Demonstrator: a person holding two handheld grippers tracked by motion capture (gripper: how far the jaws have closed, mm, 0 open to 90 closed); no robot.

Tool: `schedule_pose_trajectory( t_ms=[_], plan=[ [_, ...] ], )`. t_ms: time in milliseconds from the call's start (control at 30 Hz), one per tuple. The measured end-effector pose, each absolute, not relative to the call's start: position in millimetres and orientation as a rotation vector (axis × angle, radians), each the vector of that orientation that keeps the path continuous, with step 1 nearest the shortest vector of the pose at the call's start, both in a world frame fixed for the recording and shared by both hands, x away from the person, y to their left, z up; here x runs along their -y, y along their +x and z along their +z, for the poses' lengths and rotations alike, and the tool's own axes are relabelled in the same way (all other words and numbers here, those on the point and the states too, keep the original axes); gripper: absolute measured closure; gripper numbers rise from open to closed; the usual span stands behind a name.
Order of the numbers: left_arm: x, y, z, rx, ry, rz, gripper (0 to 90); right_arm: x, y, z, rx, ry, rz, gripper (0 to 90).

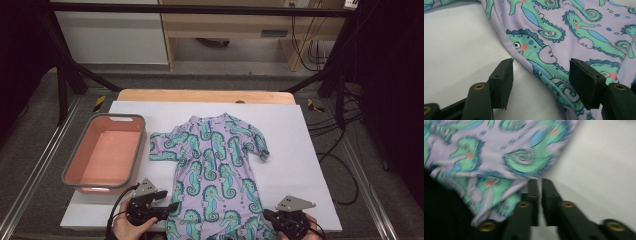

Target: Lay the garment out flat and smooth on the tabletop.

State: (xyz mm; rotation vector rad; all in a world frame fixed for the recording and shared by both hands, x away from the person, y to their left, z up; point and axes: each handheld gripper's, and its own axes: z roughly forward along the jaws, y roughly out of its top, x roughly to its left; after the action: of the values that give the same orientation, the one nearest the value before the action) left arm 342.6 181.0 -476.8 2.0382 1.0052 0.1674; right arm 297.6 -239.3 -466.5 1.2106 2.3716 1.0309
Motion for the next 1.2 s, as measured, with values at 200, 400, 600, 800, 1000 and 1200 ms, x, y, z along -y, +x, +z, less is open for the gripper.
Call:
schedule_pose_trajectory(
  t_ms=[200, 400, 600, 800, 1000, 1200],
  plan=[
    [-175.4, 344.3, -479.6, -1.021, 2.060, 0.155, 48.8, 226.2, 329.0, -467.5, -2.275, 1.218, 1.108, 51.3],
    [-172.2, 337.4, -478.9, -0.983, 2.121, 0.134, 86.4, 209.6, 342.7, -482.4, -2.339, 1.174, 1.055, 81.2],
    [-187.3, 334.2, -470.0, -0.927, 2.160, 0.144, 87.8, 215.0, 320.9, -472.0, -2.442, 1.165, 1.119, 88.7],
    [-181.6, 339.2, -467.1, -0.924, 2.082, 0.198, 48.8, 219.5, 332.5, -466.3, -2.315, 1.156, 1.146, 55.3],
    [-174.1, 370.2, -474.1, -1.015, 2.065, 0.213, 39.3, 239.5, 382.4, -455.4, -2.144, 1.210, 1.121, 46.0],
    [-168.0, 380.3, -478.3, -1.023, 2.088, 0.220, 47.9, 249.8, 430.5, -454.1, -2.035, 1.283, 1.095, 42.3]
  ],
)
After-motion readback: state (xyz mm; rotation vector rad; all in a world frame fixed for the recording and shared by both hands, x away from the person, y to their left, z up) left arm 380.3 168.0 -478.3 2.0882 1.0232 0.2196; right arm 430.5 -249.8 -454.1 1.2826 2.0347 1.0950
